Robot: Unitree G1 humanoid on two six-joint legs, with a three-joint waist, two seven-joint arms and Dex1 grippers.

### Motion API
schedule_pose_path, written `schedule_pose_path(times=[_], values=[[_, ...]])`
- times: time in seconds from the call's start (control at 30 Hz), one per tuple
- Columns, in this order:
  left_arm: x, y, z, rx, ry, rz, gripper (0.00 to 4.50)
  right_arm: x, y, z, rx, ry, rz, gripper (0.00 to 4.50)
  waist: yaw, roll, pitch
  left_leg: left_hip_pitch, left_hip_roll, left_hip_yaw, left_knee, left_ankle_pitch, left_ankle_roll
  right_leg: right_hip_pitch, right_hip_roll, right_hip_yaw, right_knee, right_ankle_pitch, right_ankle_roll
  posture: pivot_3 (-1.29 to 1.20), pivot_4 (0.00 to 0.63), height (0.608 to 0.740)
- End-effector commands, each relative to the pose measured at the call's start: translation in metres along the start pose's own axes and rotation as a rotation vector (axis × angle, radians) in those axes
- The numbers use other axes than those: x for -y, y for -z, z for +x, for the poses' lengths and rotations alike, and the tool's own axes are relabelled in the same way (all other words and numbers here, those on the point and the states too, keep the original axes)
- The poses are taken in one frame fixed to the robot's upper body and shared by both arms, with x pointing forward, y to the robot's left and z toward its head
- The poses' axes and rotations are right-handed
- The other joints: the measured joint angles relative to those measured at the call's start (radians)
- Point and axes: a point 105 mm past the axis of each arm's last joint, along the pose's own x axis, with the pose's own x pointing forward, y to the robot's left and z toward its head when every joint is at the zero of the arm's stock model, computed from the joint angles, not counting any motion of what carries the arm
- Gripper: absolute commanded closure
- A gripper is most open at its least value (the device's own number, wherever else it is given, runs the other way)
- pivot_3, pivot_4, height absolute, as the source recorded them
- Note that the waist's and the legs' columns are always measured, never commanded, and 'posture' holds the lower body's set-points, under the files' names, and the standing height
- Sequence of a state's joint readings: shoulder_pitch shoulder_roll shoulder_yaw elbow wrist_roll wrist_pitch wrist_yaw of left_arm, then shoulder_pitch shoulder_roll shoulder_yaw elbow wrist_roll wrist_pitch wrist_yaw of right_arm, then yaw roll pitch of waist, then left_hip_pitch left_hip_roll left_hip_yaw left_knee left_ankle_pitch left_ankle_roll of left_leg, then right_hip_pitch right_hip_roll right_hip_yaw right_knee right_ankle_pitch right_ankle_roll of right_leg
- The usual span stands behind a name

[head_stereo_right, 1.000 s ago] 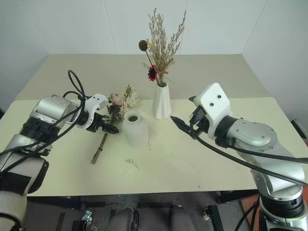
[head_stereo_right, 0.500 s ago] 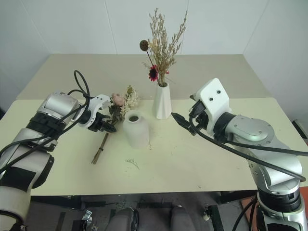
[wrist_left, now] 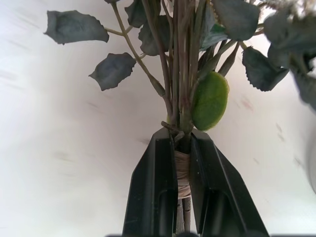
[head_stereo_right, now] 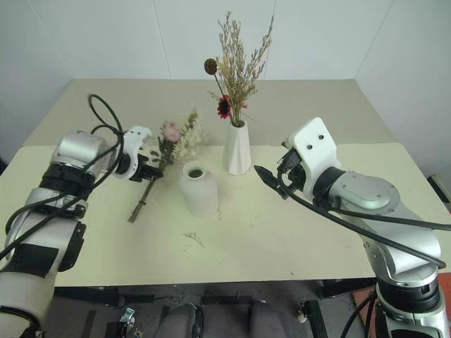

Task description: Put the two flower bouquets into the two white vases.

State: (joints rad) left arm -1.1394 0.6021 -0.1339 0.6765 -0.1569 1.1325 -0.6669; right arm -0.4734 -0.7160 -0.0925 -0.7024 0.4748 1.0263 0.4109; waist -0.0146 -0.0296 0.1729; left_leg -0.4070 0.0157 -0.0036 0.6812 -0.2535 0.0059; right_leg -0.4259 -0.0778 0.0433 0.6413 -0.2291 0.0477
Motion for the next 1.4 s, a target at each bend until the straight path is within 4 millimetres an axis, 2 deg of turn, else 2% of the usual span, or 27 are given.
schedule_pose_path(times=[0.03,0.1,0.17,0.27,0.33,0.43,0.47,0.57,0.7,0.8,0.97,1.23,1.4], values=[[-0.027,-0.067,-0.049,0.491,-0.109,-0.079,4.39,0.008,-0.012,-0.014,0.069,0.066,-0.047,0.00,0.001,0.000,0.000,0.000,0.000,0.000,0.000,0.000,0.000,0.000,0.000,0.000,0.000,0.000,0.000,0.00,0.150,0.740],[-0.028,-0.090,-0.076,0.714,-0.094,-0.144,4.39,0.010,-0.013,-0.018,0.098,0.089,-0.045,0.00,0.002,-0.001,0.000,-0.001,0.001,0.000,0.000,0.000,0.000,-0.001,-0.001,0.000,0.000,0.000,0.000,0.00,0.150,0.740],[-0.011,-0.109,-0.095,0.824,0.039,-0.200,4.39,0.011,-0.012,-0.024,0.119,0.101,-0.028,0.00,0.004,-0.001,0.000,-0.002,0.000,0.000,0.001,0.000,0.000,-0.002,-0.001,0.000,0.000,0.000,0.000,0.00,0.150,0.740],[0.020,-0.136,-0.135,1.071,0.310,-0.242,4.39,0.010,-0.010,-0.039,0.136,0.097,-0.007,0.00,0.021,-0.001,0.000,-0.002,-0.001,-0.001,0.001,0.000,0.000,0.000,-0.002,-0.001,0.000,0.001,0.001,0.00,0.150,0.740],[0.030,-0.141,-0.152,1.162,0.428,-0.231,4.39,0.008,-0.009,-0.046,0.140,0.087,0.008,0.00,0.024,-0.001,0.000,-0.002,-0.001,-0.001,0.002,0.000,0.000,0.001,-0.002,-0.001,0.000,0.001,0.001,0.00,0.150,0.740],[0.060,-0.146,-0.180,1.261,0.743,-0.149,4.39,-0.001,-0.005,-0.061,0.131,0.044,0.024,0.00,0.020,-0.001,0.000,0.000,-0.001,0.000,0.002,0.000,0.000,0.002,-0.001,-0.001,0.000,0.001,0.001,0.00,0.150,0.740],[0.069,-0.143,-0.182,1.253,0.814,-0.096,4.39,-0.004,-0.003,-0.065,0.126,0.032,0.026,0.00,0.018,-0.001,0.000,0.000,-0.001,-0.001,0.002,0.000,0.000,0.002,-0.001,-0.001,0.000,0.001,0.001,0.00,0.150,0.740],[0.094,-0.130,-0.170,1.164,0.971,0.038,4.39,-0.011,-0.001,-0.074,0.127,0.010,0.047,0.00,0.009,-0.001,0.000,0.002,-0.001,0.000,0.002,0.000,0.000,0.004,-0.001,0.000,0.000,0.001,0.001,0.00,0.150,0.740],[0.114,-0.111,-0.153,1.040,1.087,0.147,4.39,-0.015,0.004,-0.080,0.107,0.032,0.058,0.00,0.002,-0.001,-0.001,0.005,-0.001,0.000,0.002,0.000,0.000,0.006,-0.001,0.001,0.000,0.000,0.001,0.00,0.150,0.740],[0.115,-0.098,-0.145,1.003,1.125,0.201,4.39,-0.016,0.005,-0.082,0.098,0.050,0.060,0.00,-0.006,-0.001,-0.001,0.006,-0.001,0.001,0.002,0.000,-0.001,0.005,0.000,0.002,0.000,0.000,0.000,0.00,0.150,0.740],[0.111,-0.089,-0.129,0.956,1.108,0.221,4.39,-0.014,0.005,-0.085,0.088,0.065,0.055,0.00,-0.008,-0.001,-0.001,0.007,-0.001,0.001,0.002,0.000,-0.001,0.005,0.001,0.003,0.000,0.000,0.000,0.00,0.150,0.740],[0.112,-0.082,-0.128,0.949,1.119,0.237,4.39,-0.011,0.006,-0.081,0.072,0.066,0.043,0.00,0.001,-0.001,-0.001,0.006,-0.001,0.000,0.003,0.000,-0.001,0.005,0.000,0.003,0.000,0.000,0.000,0.00,0.150,0.740],[0.112,-0.074,-0.120,0.916,1.095,0.269,4.39,-0.013,0.007,-0.076,0.074,0.050,0.042,0.00,0.000,-0.001,-0.001,0.006,-0.001,0.000,0.003,0.000,-0.001,0.005,0.000,0.003,0.000,0.000,0.000,0.00,0.150,0.740]])
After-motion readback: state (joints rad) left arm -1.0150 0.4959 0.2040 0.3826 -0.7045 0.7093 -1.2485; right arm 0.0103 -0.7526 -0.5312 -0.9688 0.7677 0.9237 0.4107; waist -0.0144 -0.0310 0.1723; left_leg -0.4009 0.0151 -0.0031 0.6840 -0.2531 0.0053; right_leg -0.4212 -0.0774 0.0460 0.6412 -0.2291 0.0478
